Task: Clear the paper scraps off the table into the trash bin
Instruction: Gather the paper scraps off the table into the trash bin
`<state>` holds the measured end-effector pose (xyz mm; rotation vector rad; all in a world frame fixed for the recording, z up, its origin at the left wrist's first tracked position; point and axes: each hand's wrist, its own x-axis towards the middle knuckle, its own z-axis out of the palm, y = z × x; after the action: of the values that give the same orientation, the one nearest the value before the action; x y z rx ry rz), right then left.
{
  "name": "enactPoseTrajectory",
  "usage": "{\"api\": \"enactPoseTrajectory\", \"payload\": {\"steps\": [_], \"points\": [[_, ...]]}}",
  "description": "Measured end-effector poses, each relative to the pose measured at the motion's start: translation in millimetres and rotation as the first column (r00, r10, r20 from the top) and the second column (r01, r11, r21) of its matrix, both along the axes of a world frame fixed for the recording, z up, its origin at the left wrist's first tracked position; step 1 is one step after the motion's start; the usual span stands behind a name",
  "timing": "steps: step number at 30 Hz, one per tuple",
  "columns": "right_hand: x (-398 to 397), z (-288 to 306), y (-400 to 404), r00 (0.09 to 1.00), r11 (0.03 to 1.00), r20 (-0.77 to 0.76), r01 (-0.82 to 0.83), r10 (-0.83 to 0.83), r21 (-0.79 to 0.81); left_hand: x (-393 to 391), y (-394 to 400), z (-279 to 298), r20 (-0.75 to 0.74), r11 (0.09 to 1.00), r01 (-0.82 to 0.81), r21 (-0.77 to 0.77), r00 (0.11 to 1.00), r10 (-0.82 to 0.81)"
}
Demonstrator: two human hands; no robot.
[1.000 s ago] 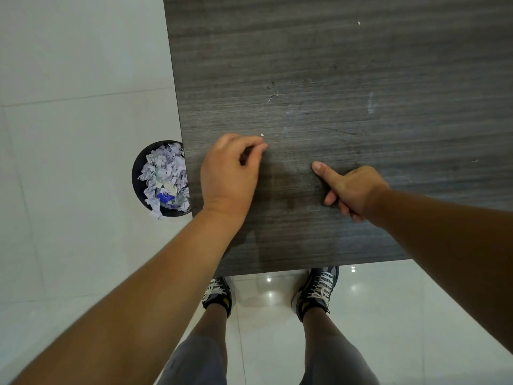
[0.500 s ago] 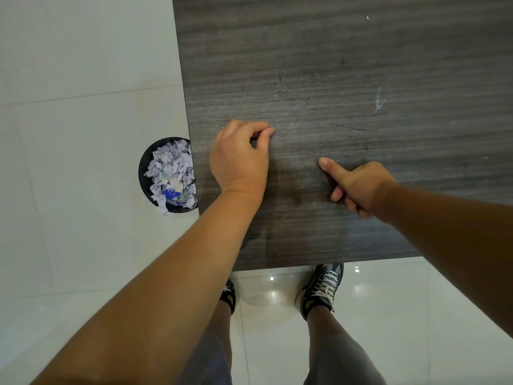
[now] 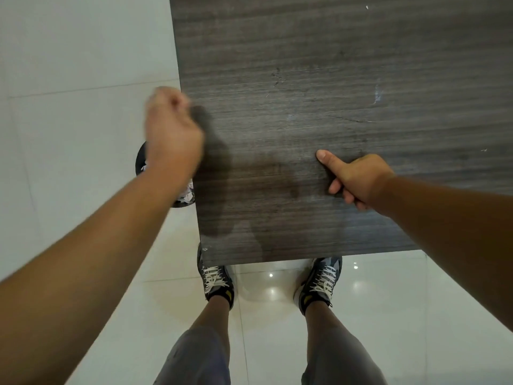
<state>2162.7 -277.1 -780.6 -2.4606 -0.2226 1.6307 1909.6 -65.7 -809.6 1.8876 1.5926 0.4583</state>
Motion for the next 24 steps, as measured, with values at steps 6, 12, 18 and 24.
{"api": "enactPoseTrajectory", "payload": {"steps": [6, 12, 18, 24], "points": [[1, -2, -1, 1.0, 1.0, -0.005, 0.019, -0.019, 0.006, -89, -12, -72, -0.242, 0.81, -0.486, -0.328, 0.872, 0.426], [2, -6, -1, 1.0, 1.0, -0.015, -0.001, 0.001, 0.004, -96, -16, -111, -0.387, 0.64, -0.562, -0.523, 0.826, 0.409], [4, -11, -3, 1.0, 1.0, 0.001, 0.011, -0.011, 0.005, -88, 7, -95, -0.453, 0.647, -0.659, -0.384, 0.745, 0.49], [3, -14, -3, 1.0, 1.0, -0.003, 0.012, -0.012, 0.0, -22, -15, -28, 0.073, 0.906, -0.406, 0.121, 0.914, 0.399]]}}
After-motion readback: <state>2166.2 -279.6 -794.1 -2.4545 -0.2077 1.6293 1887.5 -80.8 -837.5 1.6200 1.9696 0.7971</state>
